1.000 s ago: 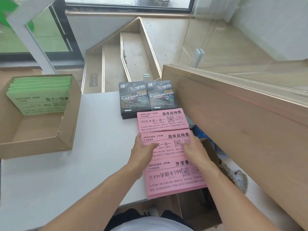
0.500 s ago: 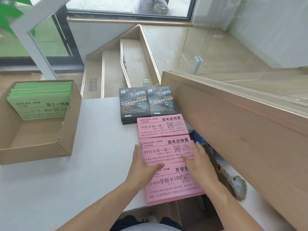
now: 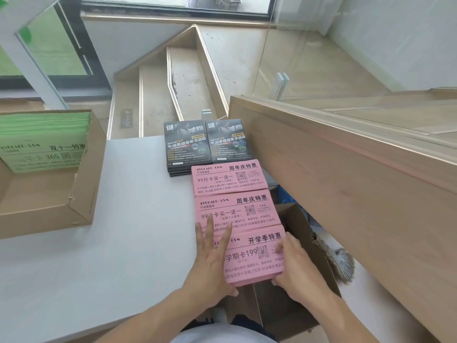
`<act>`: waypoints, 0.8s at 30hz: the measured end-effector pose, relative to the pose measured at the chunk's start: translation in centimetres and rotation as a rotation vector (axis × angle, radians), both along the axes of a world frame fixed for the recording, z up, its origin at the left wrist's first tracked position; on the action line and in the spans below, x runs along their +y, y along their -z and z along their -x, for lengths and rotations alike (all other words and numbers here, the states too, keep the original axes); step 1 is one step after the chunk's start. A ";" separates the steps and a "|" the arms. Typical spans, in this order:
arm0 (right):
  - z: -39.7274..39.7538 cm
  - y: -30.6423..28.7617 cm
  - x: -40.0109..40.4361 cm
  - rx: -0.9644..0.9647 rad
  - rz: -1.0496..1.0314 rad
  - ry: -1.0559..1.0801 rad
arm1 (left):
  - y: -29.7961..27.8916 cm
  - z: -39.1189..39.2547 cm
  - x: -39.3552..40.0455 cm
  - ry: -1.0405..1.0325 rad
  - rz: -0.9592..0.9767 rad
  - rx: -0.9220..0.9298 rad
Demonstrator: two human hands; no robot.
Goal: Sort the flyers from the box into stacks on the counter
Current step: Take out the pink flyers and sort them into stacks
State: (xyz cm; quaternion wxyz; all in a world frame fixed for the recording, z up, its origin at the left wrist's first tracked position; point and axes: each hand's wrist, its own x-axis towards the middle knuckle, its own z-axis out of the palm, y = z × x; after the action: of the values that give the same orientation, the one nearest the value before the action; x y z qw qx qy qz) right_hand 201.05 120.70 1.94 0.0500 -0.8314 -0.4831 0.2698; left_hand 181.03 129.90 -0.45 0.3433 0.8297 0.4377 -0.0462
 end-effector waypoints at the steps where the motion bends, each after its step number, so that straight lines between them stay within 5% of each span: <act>1: -0.1 0.0 0.1 -0.003 -0.009 -0.011 | 0.1 0.0 0.0 0.003 -0.003 0.001; 18: 0.0 -2.7 0.6 -0.037 0.086 -0.109 | -0.1 0.3 -0.2 0.033 -0.018 0.030; 24: 3.8 -6.3 4.8 0.043 -0.162 -0.192 | -0.7 3.4 0.0 -0.230 -0.156 -0.359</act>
State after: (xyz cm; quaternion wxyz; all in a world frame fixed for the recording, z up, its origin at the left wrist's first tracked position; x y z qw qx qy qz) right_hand 197.24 125.49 8.22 0.1012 -0.7688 -0.5793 0.2512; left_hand 177.64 129.86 0.27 0.3534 0.7934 0.4635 0.1754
